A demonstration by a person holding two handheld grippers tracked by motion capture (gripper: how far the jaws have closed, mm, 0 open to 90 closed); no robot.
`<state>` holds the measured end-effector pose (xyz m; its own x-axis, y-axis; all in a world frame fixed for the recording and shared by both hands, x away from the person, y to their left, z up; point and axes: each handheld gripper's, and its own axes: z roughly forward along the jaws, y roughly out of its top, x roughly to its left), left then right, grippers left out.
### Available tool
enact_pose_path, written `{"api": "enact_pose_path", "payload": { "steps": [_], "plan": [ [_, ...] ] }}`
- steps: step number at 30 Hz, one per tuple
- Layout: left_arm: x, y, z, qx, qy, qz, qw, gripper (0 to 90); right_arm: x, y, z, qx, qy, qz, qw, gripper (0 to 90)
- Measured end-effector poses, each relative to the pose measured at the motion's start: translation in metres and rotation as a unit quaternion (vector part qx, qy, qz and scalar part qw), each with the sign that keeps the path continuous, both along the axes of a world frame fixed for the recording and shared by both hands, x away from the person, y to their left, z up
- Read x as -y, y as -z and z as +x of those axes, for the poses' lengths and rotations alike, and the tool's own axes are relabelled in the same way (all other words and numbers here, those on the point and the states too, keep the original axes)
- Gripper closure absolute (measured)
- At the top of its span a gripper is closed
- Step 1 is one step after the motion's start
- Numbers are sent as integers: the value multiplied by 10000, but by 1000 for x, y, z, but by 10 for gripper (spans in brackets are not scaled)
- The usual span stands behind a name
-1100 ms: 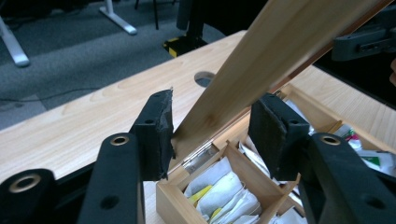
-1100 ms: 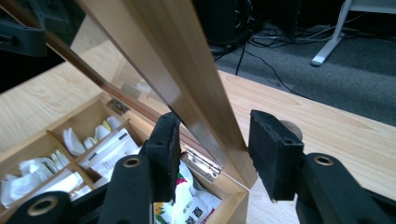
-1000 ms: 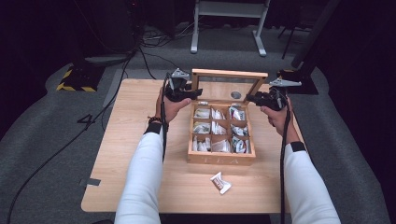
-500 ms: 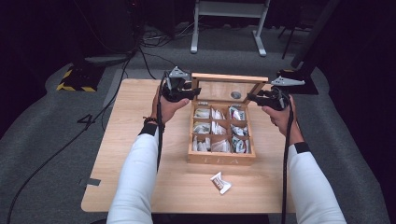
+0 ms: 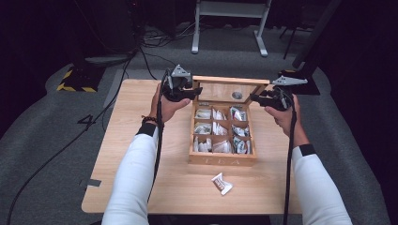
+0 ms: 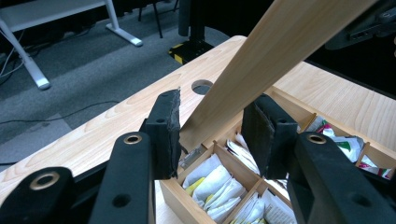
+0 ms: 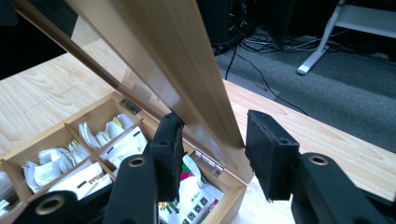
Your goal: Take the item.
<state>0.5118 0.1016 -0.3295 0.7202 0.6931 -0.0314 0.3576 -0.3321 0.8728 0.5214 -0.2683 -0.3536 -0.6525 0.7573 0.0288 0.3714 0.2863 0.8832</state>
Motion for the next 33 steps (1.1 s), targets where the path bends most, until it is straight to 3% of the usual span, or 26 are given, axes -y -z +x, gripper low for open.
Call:
{"api": "enact_pose_path", "payload": {
  "steps": [17, 28, 33],
  "plan": [
    [1, -4, -15, 121, 91, 150, 9998, 570, 2, -12, -18, 158, -115, -23, 9998, 572],
    [-2, -1, -29, 167, 256, 161, 9994, 556, -1, -15, -32, 236, -210, -261, 9992, 554],
    [0, -1, -35, 217, 264, 294, 9990, 549, -1, -14, -37, 236, -226, -267, 9991, 543]
  ]
}}
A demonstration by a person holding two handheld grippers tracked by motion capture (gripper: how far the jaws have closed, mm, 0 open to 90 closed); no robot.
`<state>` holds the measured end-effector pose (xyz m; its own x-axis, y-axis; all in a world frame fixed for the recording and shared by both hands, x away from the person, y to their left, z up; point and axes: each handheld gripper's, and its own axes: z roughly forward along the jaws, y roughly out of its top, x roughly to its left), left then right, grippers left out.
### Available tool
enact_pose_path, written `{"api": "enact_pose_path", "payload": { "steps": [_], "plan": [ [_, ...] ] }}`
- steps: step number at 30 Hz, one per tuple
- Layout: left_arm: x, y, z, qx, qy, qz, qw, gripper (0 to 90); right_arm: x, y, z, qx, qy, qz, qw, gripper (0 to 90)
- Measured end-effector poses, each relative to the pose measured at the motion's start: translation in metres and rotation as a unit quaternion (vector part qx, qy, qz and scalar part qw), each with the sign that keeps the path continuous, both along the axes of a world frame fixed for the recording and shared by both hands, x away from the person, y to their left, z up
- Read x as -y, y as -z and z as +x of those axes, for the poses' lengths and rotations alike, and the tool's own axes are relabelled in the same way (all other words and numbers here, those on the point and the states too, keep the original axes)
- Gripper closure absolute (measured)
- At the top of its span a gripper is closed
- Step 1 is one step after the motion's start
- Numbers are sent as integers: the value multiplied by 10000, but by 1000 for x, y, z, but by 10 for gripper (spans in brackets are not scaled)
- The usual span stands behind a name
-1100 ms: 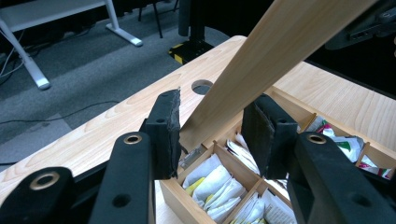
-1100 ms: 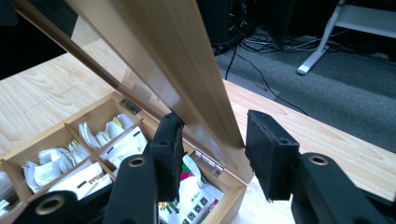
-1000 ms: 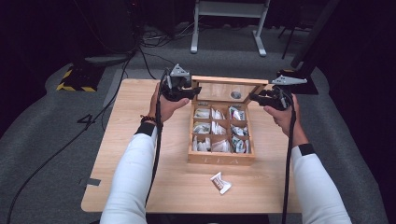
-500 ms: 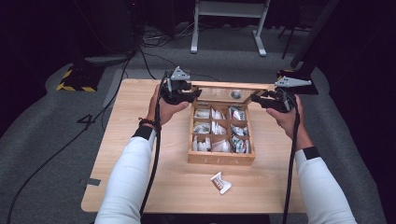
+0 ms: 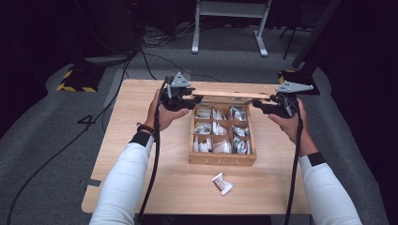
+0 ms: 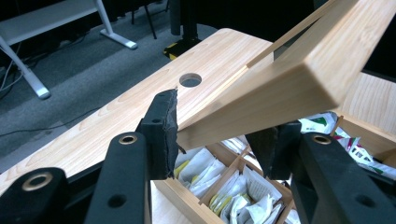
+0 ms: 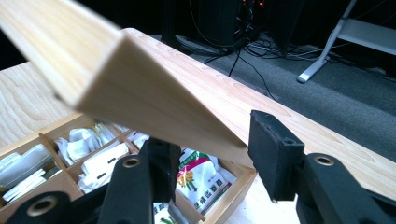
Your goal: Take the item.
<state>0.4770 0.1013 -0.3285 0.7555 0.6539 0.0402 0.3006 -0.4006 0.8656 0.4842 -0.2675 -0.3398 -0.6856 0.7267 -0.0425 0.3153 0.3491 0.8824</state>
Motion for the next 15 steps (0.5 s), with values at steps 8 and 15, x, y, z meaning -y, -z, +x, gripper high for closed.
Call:
{"api": "enact_pose_path", "payload": {
  "steps": [8, 15],
  "plan": [
    [1, 0, -7, 62, 42, 126, 9999, 549, 1, 1, -8, 40, -60, -5, 10000, 537],
    [3, 1, -15, 109, 79, 209, 9997, 538, 4, 3, -16, 23, -120, 30, 9999, 536]
  ]
}}
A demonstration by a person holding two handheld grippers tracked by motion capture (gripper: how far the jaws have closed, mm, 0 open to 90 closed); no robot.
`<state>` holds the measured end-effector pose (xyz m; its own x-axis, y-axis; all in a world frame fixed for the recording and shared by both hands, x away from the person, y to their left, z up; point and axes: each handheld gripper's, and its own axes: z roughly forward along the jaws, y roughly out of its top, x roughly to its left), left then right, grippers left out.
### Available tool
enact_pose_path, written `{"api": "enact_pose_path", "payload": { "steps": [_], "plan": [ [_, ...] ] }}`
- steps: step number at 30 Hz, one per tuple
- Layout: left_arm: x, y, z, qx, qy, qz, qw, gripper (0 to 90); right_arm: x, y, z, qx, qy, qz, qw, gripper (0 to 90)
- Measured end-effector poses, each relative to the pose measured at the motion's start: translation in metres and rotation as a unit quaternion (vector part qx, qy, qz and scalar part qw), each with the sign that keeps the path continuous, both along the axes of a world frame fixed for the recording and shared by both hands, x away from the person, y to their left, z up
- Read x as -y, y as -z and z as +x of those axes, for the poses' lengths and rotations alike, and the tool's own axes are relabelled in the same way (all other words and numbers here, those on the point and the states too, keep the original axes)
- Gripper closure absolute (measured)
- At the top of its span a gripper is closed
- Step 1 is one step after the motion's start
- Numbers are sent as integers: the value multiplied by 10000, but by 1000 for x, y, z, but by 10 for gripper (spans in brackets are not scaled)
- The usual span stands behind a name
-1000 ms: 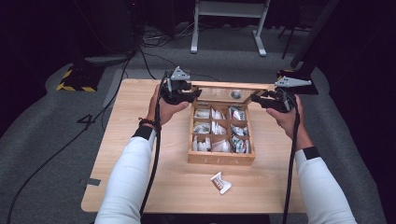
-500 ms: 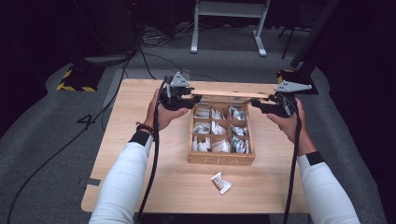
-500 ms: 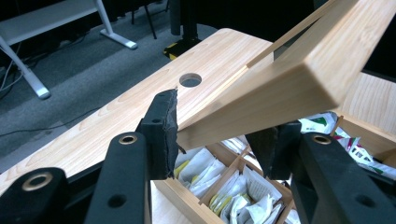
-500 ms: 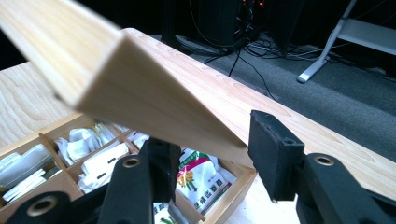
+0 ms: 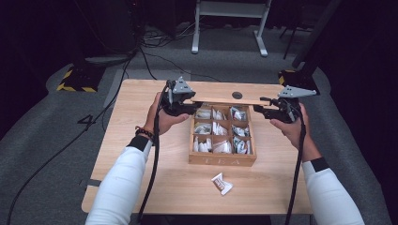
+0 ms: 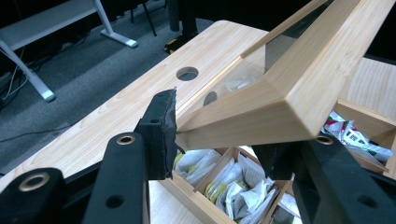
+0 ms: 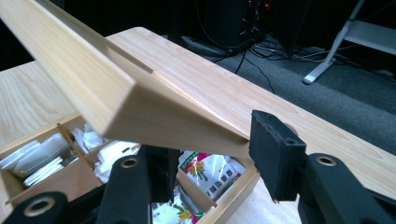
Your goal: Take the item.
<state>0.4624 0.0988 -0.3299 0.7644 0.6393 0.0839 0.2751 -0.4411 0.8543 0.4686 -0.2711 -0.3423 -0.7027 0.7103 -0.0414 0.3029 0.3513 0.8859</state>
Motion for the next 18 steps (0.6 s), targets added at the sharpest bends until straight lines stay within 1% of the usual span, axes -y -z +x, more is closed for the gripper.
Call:
{"api": "enact_pose_path", "payload": {
  "steps": [2, 7, 10, 18],
  "plan": [
    [0, 1, -2, 17, 18, 15, 10000, 536, 1, 0, -2, 16, -32, -7, 10000, 536],
    [0, 1, -7, 28, 50, 21, 10000, 521, -1, -1, -9, 82, -41, -117, 9999, 532],
    [1, 2, -11, 73, 67, 100, 9999, 521, -1, 0, -11, 92, -72, -165, 9998, 528],
    [1, 4, -16, 93, 105, 154, 9998, 502, 0, 1, -19, 116, -100, -144, 9998, 521]
  ]
}}
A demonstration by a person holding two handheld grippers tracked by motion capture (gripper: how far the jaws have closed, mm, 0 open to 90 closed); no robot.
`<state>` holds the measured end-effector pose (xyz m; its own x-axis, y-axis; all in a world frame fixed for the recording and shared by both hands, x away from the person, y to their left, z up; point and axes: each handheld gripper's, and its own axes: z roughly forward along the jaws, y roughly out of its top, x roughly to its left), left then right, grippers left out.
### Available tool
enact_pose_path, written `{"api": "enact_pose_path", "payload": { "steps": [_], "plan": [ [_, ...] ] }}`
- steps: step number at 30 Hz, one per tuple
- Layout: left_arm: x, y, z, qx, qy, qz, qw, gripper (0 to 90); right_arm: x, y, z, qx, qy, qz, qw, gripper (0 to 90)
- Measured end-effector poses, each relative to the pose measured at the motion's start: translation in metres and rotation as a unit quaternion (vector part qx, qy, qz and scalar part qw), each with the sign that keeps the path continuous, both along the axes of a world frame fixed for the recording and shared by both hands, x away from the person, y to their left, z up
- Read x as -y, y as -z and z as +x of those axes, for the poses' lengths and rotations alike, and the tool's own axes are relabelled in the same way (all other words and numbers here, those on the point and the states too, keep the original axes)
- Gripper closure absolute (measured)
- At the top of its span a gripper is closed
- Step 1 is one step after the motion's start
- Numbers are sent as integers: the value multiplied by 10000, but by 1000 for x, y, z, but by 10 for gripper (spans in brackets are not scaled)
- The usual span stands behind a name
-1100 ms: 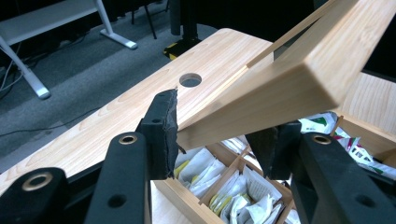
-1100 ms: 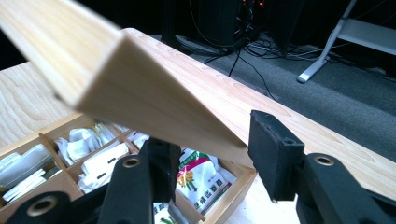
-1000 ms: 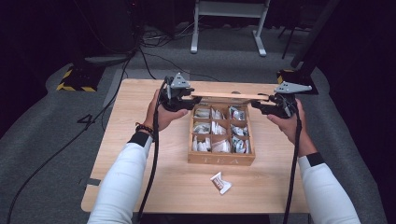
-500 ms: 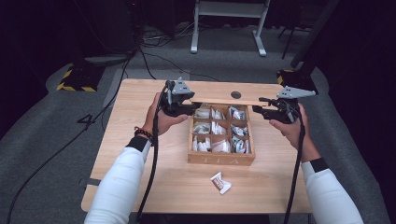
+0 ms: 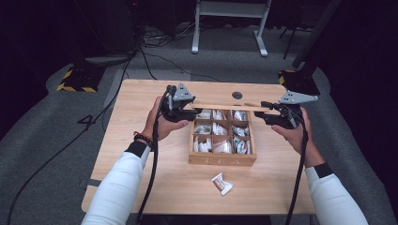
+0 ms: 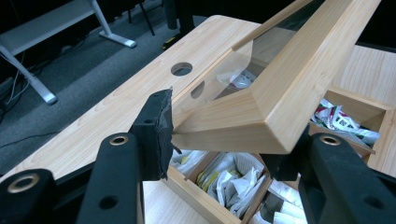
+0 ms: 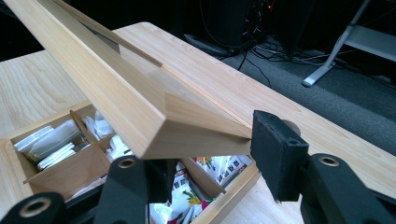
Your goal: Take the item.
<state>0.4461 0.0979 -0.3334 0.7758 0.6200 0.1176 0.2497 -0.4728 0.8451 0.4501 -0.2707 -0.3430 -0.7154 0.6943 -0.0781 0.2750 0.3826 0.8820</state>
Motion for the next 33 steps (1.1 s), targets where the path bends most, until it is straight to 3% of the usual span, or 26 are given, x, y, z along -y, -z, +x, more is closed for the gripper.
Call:
{"api": "enact_pose_path", "payload": {
  "steps": [18, 25, 33],
  "plan": [
    [0, 7, -15, -4, 108, 83, 9999, 434, 0, 5, -15, -50, -74, -155, 9998, 499],
    [0, 11, -21, -25, 161, 185, 9997, 407, 0, 10, -18, -133, -121, -252, 9995, 423],
    [-3, 20, -26, -84, 212, 248, 9994, 398, 2, 16, -20, -325, -393, -126, 9986, 335]
  ]
}}
